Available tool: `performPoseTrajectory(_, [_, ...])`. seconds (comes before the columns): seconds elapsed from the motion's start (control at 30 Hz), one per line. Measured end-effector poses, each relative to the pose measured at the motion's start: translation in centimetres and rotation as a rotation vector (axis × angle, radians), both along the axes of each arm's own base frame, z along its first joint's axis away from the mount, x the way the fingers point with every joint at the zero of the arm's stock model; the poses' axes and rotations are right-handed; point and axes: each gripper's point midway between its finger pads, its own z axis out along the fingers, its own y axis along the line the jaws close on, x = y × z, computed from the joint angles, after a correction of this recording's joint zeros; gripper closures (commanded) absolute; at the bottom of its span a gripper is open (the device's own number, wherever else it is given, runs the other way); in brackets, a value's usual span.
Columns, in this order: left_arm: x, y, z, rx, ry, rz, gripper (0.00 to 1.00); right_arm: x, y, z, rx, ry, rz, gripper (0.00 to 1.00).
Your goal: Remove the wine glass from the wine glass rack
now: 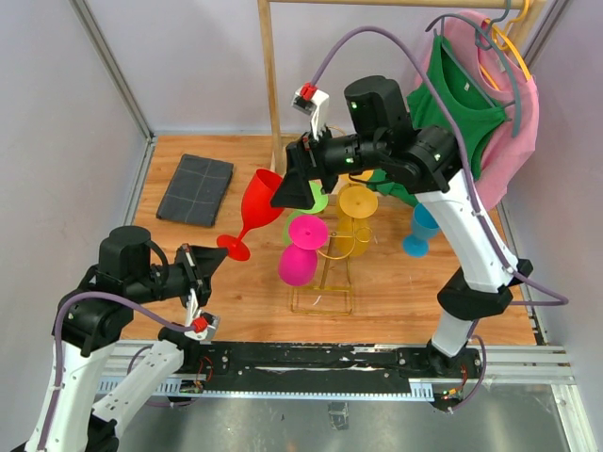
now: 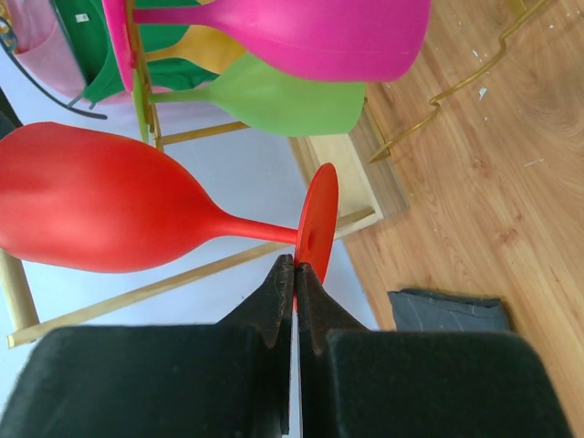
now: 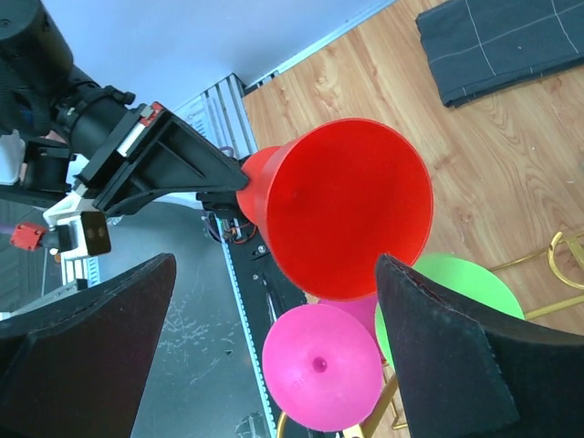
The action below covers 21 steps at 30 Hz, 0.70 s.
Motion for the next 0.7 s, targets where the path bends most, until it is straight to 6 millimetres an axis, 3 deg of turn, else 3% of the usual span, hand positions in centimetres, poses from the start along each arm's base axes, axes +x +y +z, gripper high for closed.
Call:
performPoseTrajectory(0.2, [-0.1,0.0,0.0,0.012,-0.019,-0.011,1.00,0.5,1.7,-1.3,-0.032,-0.013,0.017,0.11])
performPoseTrajectory(0.3, [-0.1,0.0,0.1,0.015,-0.027,-0.016,1.00,0.1,2.7,-2.1,-0.048,-0.010,0.041,0.20])
performPoseTrajectory(0.37, [-0.1,0.0,0.1,0.020,-0.036,-0.021,1.00,-0.4,3.5,-2.7,-0.059,-0.007,0.063,0.39])
performPoseTrajectory(0.47, [0.0,0.0,0.2,0.026,-0.047,-0.026,1.00,-1.0,4.3,-3.3,-0.071,-0.002,0.093,0.90])
performPoseTrajectory(0.5, [0.0,0.0,0.2,0.028,-0.051,-0.026,1.00,-1.2,4.5,-3.5,-0.074,0.002,0.103,0.98])
performPoseTrajectory(0.57, [0.0,0.1,0.1,0.035,-0.055,-0.022,1.00,-1.8,4.6,-3.5,-0.069,0.013,0.127,0.99])
performPoseTrajectory(0.6, [0.0,0.2,0.1,0.039,-0.061,-0.019,0.97,-2.2,4.7,-3.3,-0.058,0.029,0.145,0.99])
performPoseTrajectory(0.63, [0.1,0.2,0.0,0.041,-0.065,-0.019,0.85,-2.6,4.8,-3.2,-0.053,0.030,0.157,0.99])
performPoseTrajectory(0.7, [0.2,0.2,0.0,0.034,-0.080,-0.014,0.48,-2.9,4.8,-2.9,-0.047,0.026,0.164,0.99])
